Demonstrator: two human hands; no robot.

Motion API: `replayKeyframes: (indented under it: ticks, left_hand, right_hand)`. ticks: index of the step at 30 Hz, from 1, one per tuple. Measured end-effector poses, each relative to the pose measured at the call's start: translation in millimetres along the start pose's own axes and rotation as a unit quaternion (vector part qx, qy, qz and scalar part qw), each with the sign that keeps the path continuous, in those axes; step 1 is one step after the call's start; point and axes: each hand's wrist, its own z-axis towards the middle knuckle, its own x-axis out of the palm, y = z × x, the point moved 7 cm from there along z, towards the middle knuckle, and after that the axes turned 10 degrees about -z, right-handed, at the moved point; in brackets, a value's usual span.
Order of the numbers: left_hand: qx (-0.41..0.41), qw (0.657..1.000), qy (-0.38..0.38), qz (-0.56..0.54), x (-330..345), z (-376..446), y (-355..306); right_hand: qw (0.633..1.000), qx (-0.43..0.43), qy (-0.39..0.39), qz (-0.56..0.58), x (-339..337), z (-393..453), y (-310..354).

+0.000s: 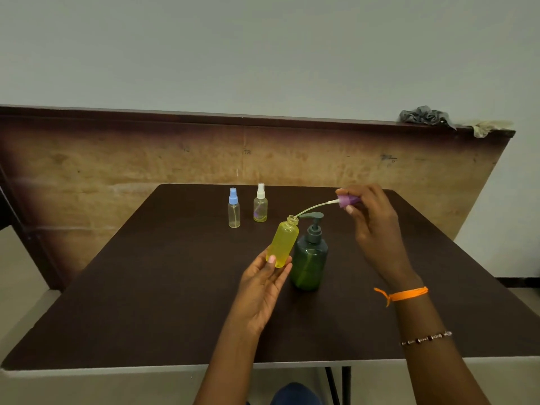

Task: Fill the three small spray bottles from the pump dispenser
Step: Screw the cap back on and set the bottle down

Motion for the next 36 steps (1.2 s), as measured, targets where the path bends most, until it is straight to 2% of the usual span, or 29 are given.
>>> replayKeyframes:
  ticks: [3,6,10,14,19,28,36]
  left_hand:
    - [0.001,1.0,0.005,0.009,0.6,-0.7,-1.6]
    - [0.006,1.0,0.009,0.024,1.6,-1.3,-3.9]
    - [0.001,0.999,0.013,0.035,4.6,-3.1,-5.1]
    - [-0.007,0.999,0.02,0.04,7.4,-4.5,-6.4]
    - [-0.02,0.999,0.026,0.035,9.5,-7.9,-9.9]
    - [-0.039,0.995,0.052,0.077,14.9,-13.4,-21.5]
    - [-0.065,0.997,0.047,0.007,17.8,-17.1,-16.2]
  right_hand:
    - [0.998,-0.038,0.04,-0.025,8.4,8.5,8.0]
    - [0.989,-0.069,0.126,-0.032,23.0,15.1,16.7]
    - [0.964,-0.071,0.255,-0.005,42.0,22.9,25.2]
    - [0.941,-0.062,0.332,0.004,50.0,29.0,33.4]
    - [0.931,-0.025,0.362,0.043,51.8,39.9,38.8]
    - [0.89,-0.071,0.45,0.03,55.7,53.1,52.3]
    - [0.89,-0.061,0.447,0.066,57.6,53.4,53.8]
